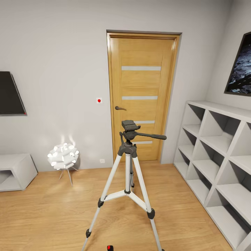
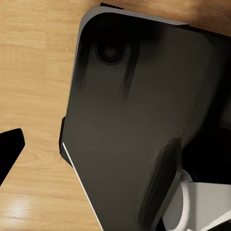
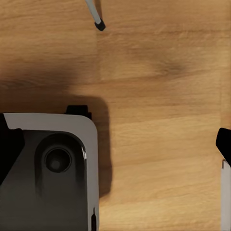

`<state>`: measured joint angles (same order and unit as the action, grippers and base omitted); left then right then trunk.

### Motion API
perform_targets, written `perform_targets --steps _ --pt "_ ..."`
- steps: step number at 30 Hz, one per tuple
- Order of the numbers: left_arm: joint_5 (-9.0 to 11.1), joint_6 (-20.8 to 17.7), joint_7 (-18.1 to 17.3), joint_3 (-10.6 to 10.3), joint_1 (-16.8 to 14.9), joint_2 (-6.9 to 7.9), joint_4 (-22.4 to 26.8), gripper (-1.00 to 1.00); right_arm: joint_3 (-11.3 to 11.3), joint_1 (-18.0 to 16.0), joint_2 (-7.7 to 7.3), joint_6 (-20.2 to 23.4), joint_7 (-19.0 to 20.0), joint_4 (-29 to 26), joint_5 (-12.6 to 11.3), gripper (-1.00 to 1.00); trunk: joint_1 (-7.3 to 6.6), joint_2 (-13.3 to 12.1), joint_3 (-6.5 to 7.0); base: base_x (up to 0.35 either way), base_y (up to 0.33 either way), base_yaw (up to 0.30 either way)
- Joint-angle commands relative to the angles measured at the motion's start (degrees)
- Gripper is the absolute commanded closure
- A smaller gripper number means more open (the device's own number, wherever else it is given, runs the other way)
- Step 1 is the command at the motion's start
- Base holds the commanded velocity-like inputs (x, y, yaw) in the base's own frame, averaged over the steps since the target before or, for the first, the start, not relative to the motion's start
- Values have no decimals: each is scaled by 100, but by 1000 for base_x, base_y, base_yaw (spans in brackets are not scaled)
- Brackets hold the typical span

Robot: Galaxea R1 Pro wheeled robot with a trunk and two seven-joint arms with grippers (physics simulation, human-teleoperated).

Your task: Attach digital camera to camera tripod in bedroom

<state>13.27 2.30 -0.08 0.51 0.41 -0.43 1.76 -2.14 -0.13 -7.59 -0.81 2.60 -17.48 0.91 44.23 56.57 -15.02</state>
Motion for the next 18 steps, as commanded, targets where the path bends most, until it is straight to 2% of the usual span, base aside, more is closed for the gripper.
perform_targets --steps 1,8,11,13,18 --pt "36 7 -1 2 2 -1 9 -100 -23 0 1 -8 26 -1 9 -100 1 4 -6 0 0 0" --pt "36 7 -1 4 2 -1 9 -100 -26 -1 11 4 11 4 -3 -100 1 4 -6 0 0 0" --pt "36 7 1 8 2 -7 9 -100 -64 -3 15 84 -72 226 -85 -100 1 4 -6 0 0 0" --pt "36 7 7 7 2 -10 9 -100 -62 -2 68 -46 -69 1047 -44 -100 1 4 -6 0 0 0" --pt "33 7 8 7 2 -10 9 -100 -41 -4 63 -82 17 868 -12 -100 1 4 -6 0 0 0"
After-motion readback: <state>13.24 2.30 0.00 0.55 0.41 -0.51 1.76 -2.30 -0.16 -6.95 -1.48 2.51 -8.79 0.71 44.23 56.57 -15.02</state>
